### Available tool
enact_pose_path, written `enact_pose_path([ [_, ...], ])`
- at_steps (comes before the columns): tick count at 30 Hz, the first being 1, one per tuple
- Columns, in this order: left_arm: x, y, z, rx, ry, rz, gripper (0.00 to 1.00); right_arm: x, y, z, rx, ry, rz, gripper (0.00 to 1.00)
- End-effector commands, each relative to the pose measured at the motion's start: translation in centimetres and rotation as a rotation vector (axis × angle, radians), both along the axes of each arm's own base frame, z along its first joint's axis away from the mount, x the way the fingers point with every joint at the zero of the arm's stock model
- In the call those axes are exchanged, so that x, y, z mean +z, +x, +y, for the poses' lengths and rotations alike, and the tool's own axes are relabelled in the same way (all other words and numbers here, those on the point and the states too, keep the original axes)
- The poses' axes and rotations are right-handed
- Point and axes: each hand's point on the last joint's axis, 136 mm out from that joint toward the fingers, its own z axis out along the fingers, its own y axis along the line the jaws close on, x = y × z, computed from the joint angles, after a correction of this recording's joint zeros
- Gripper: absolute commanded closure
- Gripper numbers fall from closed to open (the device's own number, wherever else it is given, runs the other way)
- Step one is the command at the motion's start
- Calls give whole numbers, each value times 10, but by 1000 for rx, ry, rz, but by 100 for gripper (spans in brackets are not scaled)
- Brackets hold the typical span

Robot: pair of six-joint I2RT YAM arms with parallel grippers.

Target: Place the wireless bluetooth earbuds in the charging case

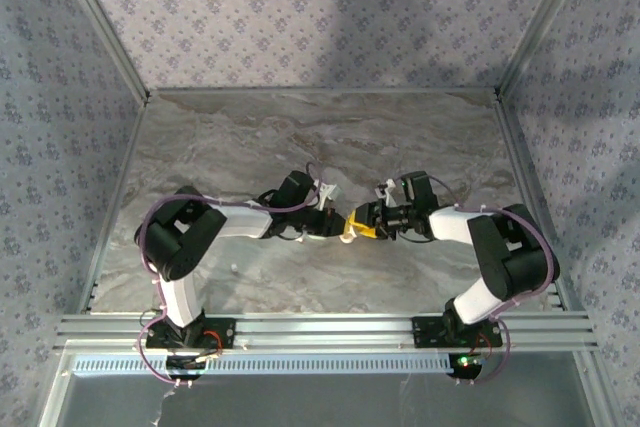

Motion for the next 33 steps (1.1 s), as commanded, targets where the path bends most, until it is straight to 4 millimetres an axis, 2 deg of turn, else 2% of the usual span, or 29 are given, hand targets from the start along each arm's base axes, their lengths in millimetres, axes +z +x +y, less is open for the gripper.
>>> enact_pose_path([
  [1,5,-2,-10,-40,-17,-4,91,-2,-3,0,12,13,3,49],
  [12,6,-3,-10,-44,-18,-6,88,3,-8,-8,3,-42,-19,25],
  [16,7,-3,-10,-43,-18,-11,84,6,-11,-13,-5,-75,-37,19],
  [27,14,-2,-5,-35,-13,-41,79,16,-21,-32,-29,-216,-107,14],
  [30,26,3,6,-1,-23,-87,70,18,-26,-39,-31,-292,-143,13],
  [33,40,12,24,54,-36,-132,54,18,-30,-44,-19,-385,-186,8],
])
